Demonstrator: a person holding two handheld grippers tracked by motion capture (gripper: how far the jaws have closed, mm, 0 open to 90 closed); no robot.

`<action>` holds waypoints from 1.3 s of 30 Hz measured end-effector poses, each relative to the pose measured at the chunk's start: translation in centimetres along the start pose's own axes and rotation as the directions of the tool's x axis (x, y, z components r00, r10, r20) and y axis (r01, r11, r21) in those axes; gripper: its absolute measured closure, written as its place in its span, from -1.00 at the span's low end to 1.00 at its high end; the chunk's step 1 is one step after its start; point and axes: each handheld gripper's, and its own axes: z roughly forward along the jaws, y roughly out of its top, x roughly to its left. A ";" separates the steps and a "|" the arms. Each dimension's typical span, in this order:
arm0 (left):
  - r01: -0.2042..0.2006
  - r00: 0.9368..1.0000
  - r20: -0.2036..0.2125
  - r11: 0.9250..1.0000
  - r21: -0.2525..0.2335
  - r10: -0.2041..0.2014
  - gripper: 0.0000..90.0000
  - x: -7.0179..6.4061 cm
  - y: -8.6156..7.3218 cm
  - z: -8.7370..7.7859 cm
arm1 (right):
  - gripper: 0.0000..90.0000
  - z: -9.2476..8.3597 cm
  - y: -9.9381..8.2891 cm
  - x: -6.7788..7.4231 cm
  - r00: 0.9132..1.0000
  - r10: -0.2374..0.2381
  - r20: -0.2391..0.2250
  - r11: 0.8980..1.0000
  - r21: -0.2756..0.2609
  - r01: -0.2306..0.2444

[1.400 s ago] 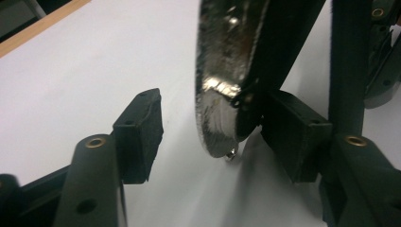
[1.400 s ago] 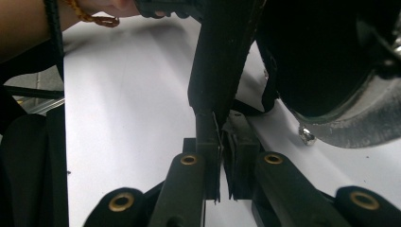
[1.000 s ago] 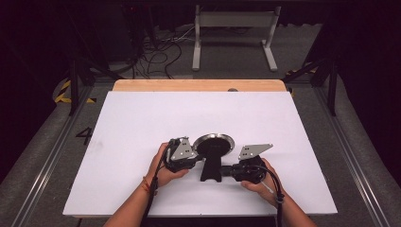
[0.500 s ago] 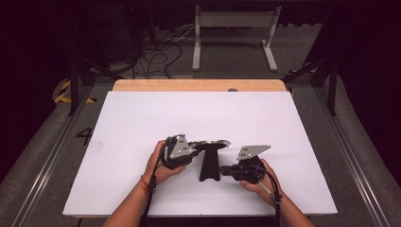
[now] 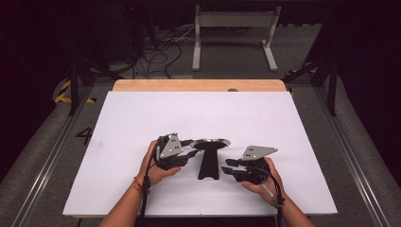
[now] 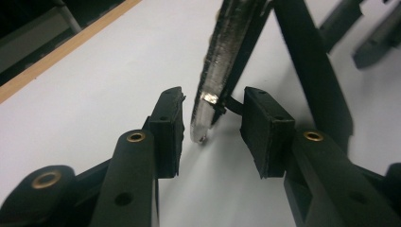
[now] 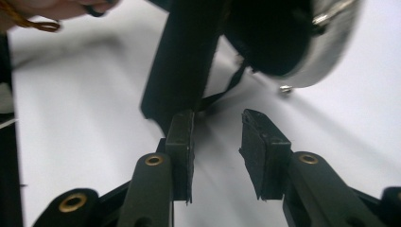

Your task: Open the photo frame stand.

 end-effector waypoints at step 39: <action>0.123 0.980 -0.168 0.989 0.080 -0.109 -0.36 0.2 -2.1 -3.1 | -0.28 1.4 1.2 3.3 0.988 0.074 0.136 0.996 -0.066 -0.065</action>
